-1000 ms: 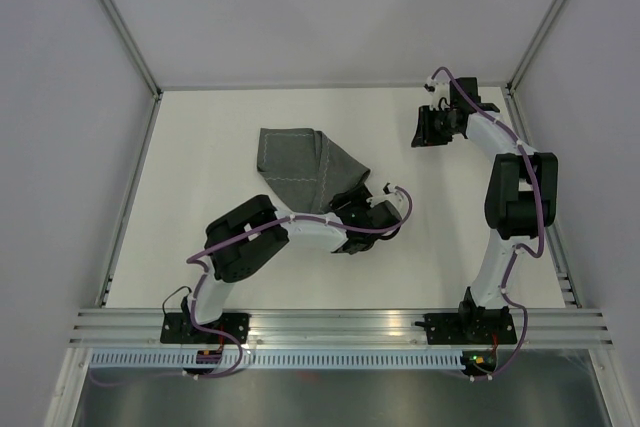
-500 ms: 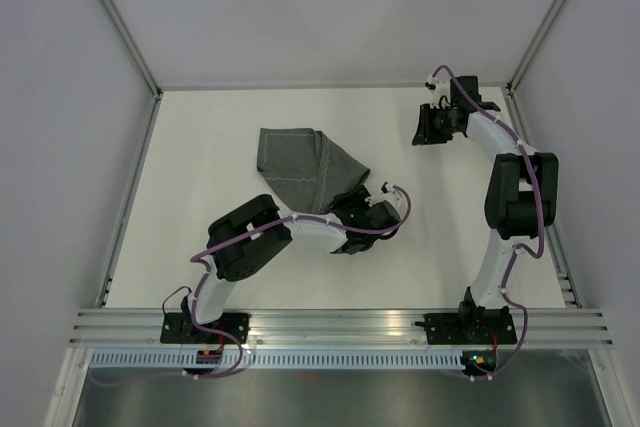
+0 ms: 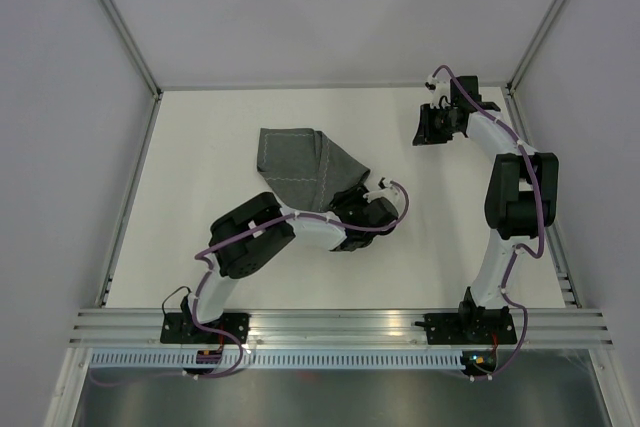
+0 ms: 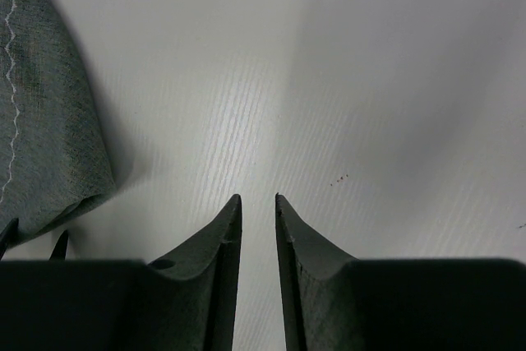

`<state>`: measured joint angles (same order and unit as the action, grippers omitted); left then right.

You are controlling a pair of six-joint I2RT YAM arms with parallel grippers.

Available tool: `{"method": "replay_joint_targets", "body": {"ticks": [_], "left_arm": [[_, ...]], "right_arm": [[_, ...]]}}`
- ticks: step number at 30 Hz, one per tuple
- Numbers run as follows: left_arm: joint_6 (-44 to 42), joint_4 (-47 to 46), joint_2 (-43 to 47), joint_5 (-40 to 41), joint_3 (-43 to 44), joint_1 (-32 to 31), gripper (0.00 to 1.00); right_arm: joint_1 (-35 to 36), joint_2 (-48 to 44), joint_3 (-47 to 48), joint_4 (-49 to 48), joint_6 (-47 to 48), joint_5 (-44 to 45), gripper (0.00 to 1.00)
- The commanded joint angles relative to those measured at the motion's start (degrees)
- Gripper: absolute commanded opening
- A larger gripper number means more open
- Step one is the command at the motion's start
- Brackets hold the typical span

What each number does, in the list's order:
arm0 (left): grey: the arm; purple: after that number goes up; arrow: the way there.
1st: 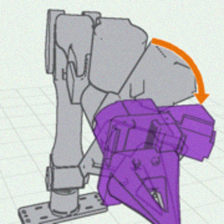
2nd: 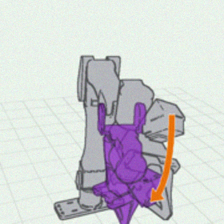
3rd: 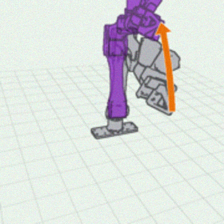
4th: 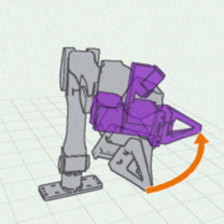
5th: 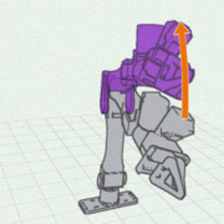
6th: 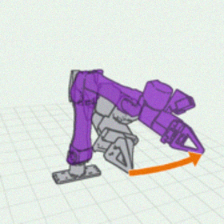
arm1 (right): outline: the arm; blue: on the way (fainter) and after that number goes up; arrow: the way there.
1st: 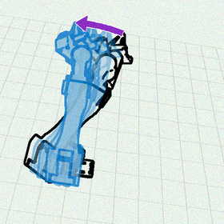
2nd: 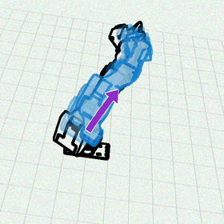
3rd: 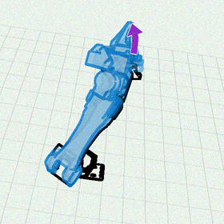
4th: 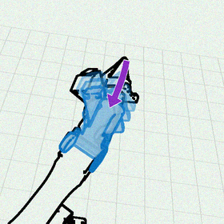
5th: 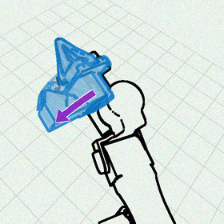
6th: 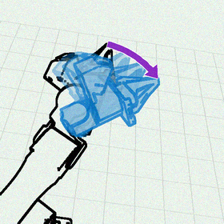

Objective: Fold the napkin, place the utensils inside, and roll it up
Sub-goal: Roll the napkin with the utensil

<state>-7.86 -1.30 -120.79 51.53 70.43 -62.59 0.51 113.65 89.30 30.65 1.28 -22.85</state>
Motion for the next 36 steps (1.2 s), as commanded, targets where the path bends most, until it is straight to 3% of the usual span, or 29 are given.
{"method": "replay_joint_targets", "body": {"ticks": [1,14,20,36], "left_arm": [[0.91,3.5,-4.36,-5.56,-1.97,0.98,0.52],[-0.05,2.97,-5.24,-7.06,-2.32,1.85,0.5],[-0.4,3.58,-4.98,-8.81,-1.79,2.38,0.38],[0.03,7.8,-5.51,-12.32,1.63,3.96,0.26]], "right_arm": [[-0.16,0.7,2.37,0.11,-0.75,-0.44,0.28],[-0.16,1.58,3.69,0.46,-1.1,-0.62,0.26],[-0.16,1.67,3.87,0.55,-1.1,-0.7,0.24],[-0.08,1.67,4.13,0.99,-0.93,-1.23,0.21]]}}
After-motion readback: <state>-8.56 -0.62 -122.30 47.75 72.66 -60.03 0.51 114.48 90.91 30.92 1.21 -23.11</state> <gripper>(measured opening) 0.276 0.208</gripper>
